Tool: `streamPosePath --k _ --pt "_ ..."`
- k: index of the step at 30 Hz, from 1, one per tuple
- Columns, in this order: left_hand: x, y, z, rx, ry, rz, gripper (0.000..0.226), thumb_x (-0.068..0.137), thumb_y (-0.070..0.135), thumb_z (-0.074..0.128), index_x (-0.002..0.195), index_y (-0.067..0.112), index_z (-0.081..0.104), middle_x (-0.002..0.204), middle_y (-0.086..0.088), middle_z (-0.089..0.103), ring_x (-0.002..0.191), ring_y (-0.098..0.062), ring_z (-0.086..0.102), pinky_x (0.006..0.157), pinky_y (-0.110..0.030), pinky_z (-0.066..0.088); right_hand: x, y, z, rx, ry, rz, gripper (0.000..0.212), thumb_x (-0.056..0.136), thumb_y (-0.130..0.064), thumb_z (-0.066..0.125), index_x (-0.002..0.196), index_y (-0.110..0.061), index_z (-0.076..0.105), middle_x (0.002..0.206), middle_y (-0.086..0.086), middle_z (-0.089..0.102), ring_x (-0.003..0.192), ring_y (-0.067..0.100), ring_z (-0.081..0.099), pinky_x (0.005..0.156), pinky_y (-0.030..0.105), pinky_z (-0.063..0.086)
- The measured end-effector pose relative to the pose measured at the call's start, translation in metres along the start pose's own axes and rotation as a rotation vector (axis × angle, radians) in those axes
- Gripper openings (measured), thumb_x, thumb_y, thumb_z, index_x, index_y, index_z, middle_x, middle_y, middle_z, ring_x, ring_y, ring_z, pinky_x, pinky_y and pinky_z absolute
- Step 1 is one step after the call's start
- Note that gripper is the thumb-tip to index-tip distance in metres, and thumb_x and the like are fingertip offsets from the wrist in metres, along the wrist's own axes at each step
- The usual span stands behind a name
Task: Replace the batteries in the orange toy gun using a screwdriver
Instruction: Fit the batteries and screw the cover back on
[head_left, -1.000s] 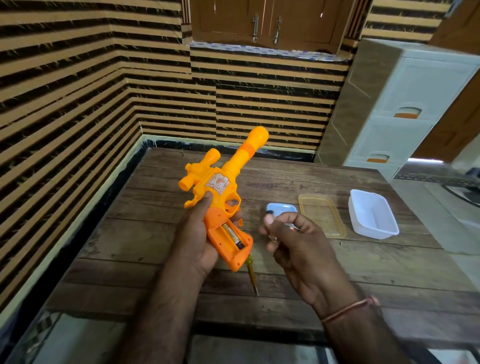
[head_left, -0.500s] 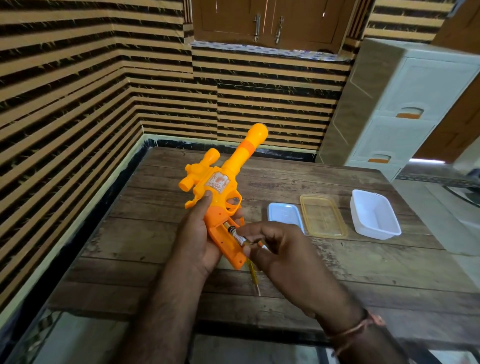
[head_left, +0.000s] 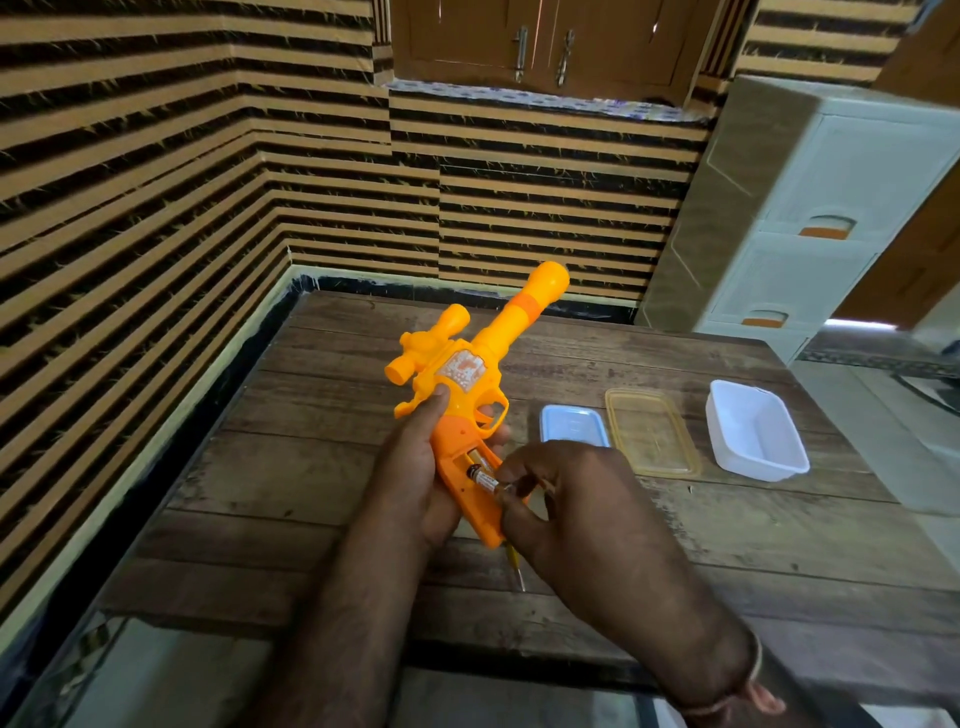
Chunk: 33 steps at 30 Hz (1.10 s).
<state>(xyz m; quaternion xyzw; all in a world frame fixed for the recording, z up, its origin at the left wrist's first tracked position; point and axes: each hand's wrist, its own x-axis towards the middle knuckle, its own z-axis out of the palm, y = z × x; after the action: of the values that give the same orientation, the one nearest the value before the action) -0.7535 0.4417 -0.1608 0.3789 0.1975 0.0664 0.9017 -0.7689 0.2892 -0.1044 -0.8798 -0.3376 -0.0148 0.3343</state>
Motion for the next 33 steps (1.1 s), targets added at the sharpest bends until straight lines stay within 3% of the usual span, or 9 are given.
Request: streamPosePath --k 6,8,11,18,22,26,28,30,33 --pt "-0.001 -0.002 0.002 -0.003 -0.019 0.008 0.042 0.098 0.040 0.048 0.119 0.007 0.063 0.099 -0.016 0.070 0.079 -0.029 0.068 0.080 -0.042 0.051 0.003 0.003 0.010 -0.057 0.007 0.027 0.007 0.077 -0.022 0.069 0.082 -0.021 0.074 0.080 -0.004 0.069 0.072 0.011 0.060 0.067 0.033 0.049" --pt "-0.004 -0.004 0.005 -0.029 -0.052 -0.022 0.040 0.097 0.041 0.048 0.114 0.008 0.066 0.095 -0.017 0.069 0.078 -0.030 0.066 0.079 -0.043 0.050 0.005 0.005 0.014 -0.027 0.029 0.080 0.008 0.077 -0.019 0.074 0.083 -0.024 0.073 0.081 -0.006 0.067 0.075 0.012 0.061 0.068 0.033 0.049" --pt "-0.008 -0.006 0.009 -0.042 -0.106 -0.080 0.040 0.097 0.042 0.046 0.113 0.009 0.064 0.086 -0.013 0.068 0.063 -0.026 0.065 0.059 -0.032 0.045 0.009 0.011 0.018 -0.003 0.066 0.174 0.018 0.075 -0.021 0.078 0.079 -0.031 0.064 0.083 -0.012 0.059 0.072 0.005 0.056 0.066 0.027 0.047" --pt "-0.013 -0.016 0.017 -0.040 -0.113 -0.145 0.042 0.099 0.038 0.048 0.117 0.004 0.065 0.100 -0.020 0.071 0.088 -0.031 0.068 0.096 -0.047 0.047 0.014 0.009 0.019 0.006 0.173 0.320 0.029 0.069 -0.030 0.079 0.072 -0.024 0.052 0.076 -0.007 0.059 0.071 0.011 0.059 0.064 0.035 0.050" --pt "-0.011 -0.011 0.013 -0.043 -0.066 -0.152 0.043 0.098 0.039 0.047 0.118 0.005 0.065 0.114 -0.024 0.069 0.102 -0.038 0.065 0.097 -0.051 0.047 0.017 0.009 0.008 0.442 0.163 0.408 0.015 0.081 -0.008 0.073 0.085 -0.017 0.061 0.071 -0.009 0.060 0.061 0.002 0.057 0.057 0.026 0.047" --pt "-0.006 -0.003 0.007 -0.050 0.023 -0.079 0.039 0.097 0.037 0.051 0.120 0.008 0.062 0.106 -0.021 0.071 0.079 -0.030 0.071 0.070 -0.036 0.056 0.019 0.012 -0.015 1.116 0.137 0.535 0.031 0.090 0.018 0.043 0.104 -0.002 0.060 0.083 0.003 0.066 0.061 0.007 0.067 0.060 0.025 0.050" --pt "-0.004 -0.001 0.005 -0.068 0.035 -0.065 0.039 0.097 0.036 0.052 0.120 0.007 0.062 0.104 -0.021 0.070 0.072 -0.028 0.071 0.064 -0.034 0.057 0.018 0.015 -0.017 1.254 0.132 0.541 0.035 0.088 0.023 0.043 0.112 0.002 0.057 0.098 0.015 0.059 0.075 0.021 0.070 0.064 0.027 0.056" --pt "-0.003 0.000 0.003 -0.069 0.042 -0.049 0.035 0.097 0.036 0.052 0.114 0.009 0.064 0.096 -0.019 0.073 0.070 -0.027 0.071 0.063 -0.035 0.057 0.018 0.018 -0.013 1.339 0.164 0.545 0.036 0.086 0.023 0.049 0.115 0.003 0.054 0.094 0.019 0.060 0.087 0.035 0.069 0.073 0.032 0.061" --pt "-0.003 0.001 0.003 -0.047 0.041 -0.038 0.034 0.096 0.037 0.053 0.112 0.009 0.064 0.093 -0.018 0.073 0.073 -0.029 0.070 0.071 -0.039 0.053 0.017 0.019 -0.007 1.334 0.227 0.543 0.032 0.085 0.017 0.056 0.115 0.005 0.055 0.087 0.023 0.064 0.082 0.034 0.071 0.074 0.038 0.062"
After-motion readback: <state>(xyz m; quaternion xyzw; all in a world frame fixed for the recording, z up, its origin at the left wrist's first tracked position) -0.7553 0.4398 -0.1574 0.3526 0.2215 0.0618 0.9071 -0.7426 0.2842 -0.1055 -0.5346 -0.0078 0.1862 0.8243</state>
